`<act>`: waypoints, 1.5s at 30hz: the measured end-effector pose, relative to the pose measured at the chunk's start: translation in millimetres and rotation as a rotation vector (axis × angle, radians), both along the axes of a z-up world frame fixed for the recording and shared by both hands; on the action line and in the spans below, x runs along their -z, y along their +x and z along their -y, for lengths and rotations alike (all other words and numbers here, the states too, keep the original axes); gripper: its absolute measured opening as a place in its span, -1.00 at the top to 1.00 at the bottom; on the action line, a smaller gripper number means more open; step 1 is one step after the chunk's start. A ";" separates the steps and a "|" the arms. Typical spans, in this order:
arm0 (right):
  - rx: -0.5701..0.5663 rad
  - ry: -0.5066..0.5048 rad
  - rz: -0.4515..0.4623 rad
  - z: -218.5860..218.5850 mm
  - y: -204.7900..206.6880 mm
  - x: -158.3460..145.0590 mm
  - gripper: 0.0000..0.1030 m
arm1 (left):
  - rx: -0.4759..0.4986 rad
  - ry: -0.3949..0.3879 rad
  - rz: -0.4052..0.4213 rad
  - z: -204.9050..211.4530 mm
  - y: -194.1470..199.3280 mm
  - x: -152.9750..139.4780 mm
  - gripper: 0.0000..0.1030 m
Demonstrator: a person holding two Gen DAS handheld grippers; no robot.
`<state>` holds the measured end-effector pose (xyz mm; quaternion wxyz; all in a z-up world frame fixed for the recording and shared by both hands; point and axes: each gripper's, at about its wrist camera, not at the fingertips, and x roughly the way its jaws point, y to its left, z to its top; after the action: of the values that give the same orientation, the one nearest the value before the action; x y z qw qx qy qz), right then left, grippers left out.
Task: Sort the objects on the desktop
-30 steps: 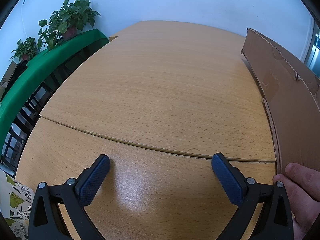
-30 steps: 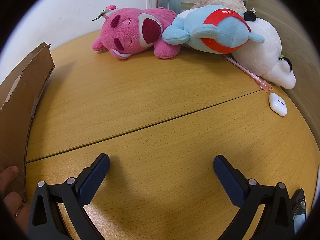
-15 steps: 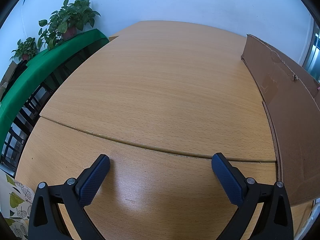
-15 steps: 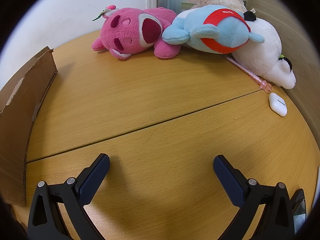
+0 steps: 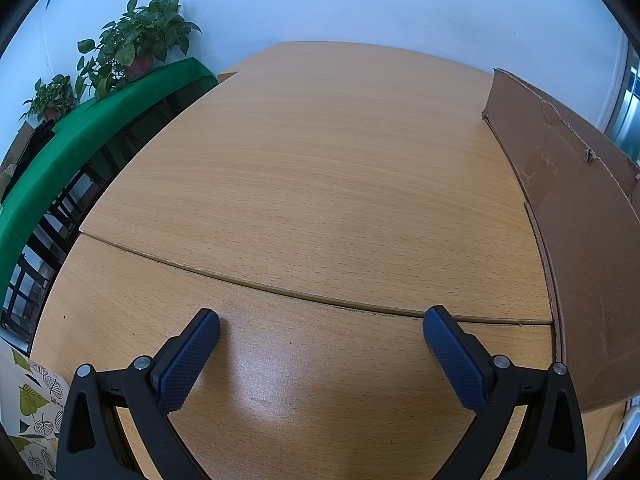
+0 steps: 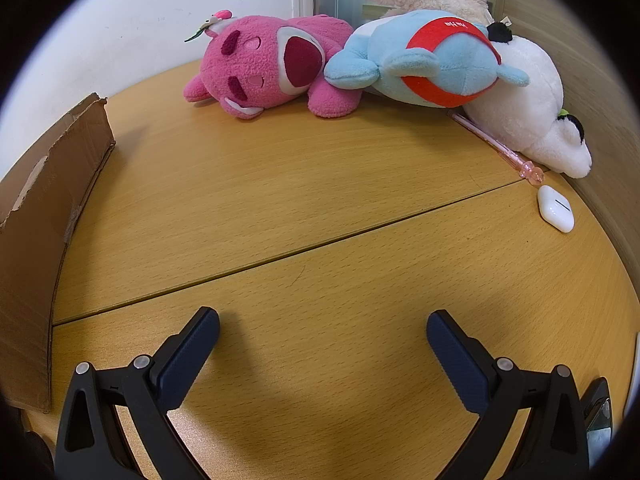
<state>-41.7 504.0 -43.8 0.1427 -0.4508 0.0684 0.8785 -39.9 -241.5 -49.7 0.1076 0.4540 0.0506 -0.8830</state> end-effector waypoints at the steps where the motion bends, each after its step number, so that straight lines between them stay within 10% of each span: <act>1: 0.000 0.000 0.000 0.1 -0.1 1.0 -1.00 | 0.000 0.000 0.000 -0.1 0.0 0.0 -1.00; 32: -0.006 -0.020 0.039 3.4 6.4 0.3 -1.00 | 0.017 0.001 0.001 0.7 -1.6 0.5 -1.00; 41: -0.164 -0.029 0.058 44.1 101.4 -8.4 -0.99 | 0.031 0.016 0.036 -5.8 10.3 -2.0 -0.99; 45: -0.275 -0.082 -0.074 68.8 153.7 -52.7 -0.99 | 0.106 0.166 0.027 -26.0 54.3 -25.2 -0.99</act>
<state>112.0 435.2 8.9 -0.0001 -0.4287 0.0469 0.9022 14.4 -215.5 -24.5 0.0232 0.4755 0.0980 -0.8740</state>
